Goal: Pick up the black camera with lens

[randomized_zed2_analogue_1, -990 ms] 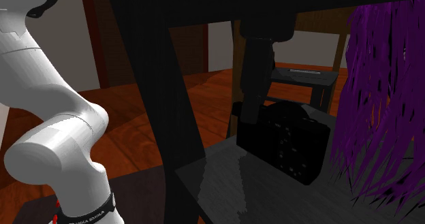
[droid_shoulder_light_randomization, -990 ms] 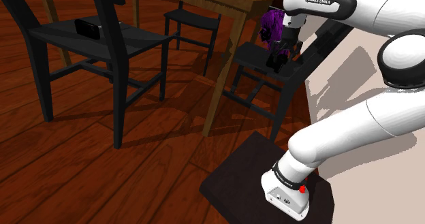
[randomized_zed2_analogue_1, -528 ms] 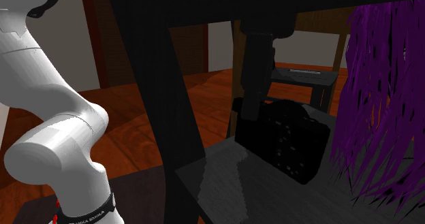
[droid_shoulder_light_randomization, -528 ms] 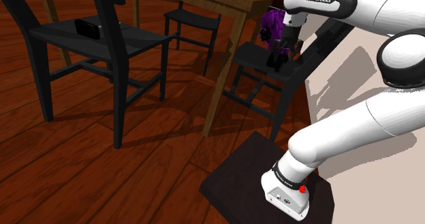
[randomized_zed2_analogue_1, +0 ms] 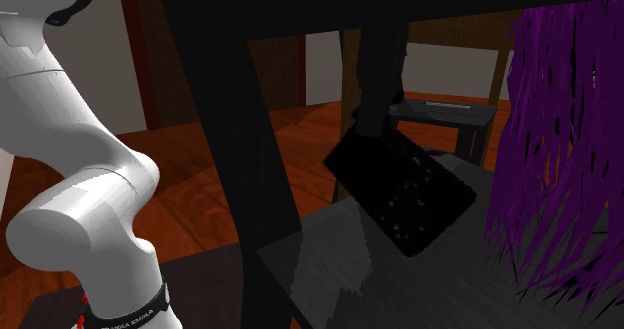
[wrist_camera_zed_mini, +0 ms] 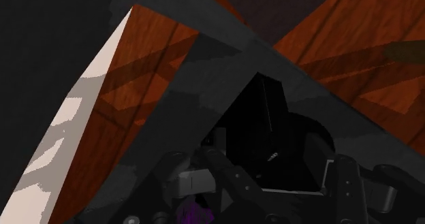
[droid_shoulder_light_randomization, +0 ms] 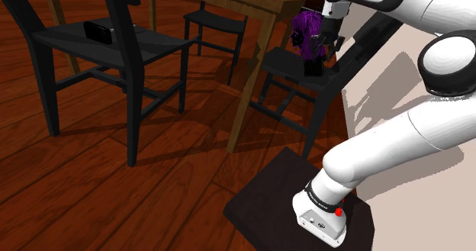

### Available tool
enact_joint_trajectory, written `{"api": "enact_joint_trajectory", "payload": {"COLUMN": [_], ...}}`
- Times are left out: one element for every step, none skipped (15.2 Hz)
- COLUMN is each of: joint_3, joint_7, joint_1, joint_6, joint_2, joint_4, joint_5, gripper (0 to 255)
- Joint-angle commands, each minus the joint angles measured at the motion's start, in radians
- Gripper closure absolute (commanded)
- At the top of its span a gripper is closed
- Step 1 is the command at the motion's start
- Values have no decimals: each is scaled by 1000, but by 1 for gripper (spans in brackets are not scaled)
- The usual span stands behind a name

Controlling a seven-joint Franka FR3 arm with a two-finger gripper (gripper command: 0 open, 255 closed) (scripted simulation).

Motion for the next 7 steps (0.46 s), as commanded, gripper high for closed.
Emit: {"api": "enact_joint_trajectory", "payload": {"joint_3": [1,1,2,2,2,2,2], "joint_7": [-6,-9,-12,-15,-18,-19,-19], "joint_1": [0,1,1,1,1,1,1], "joint_6": [-26,-39,-53,-66,-80,-82,-82], "joint_2": [8,13,18,24,29,30,30], "joint_4": [36,54,73,92,111,114,114], "joint_5": [1,1,2,3,3,3,3], "gripper": [255,255,255,255,255,255,255]}}
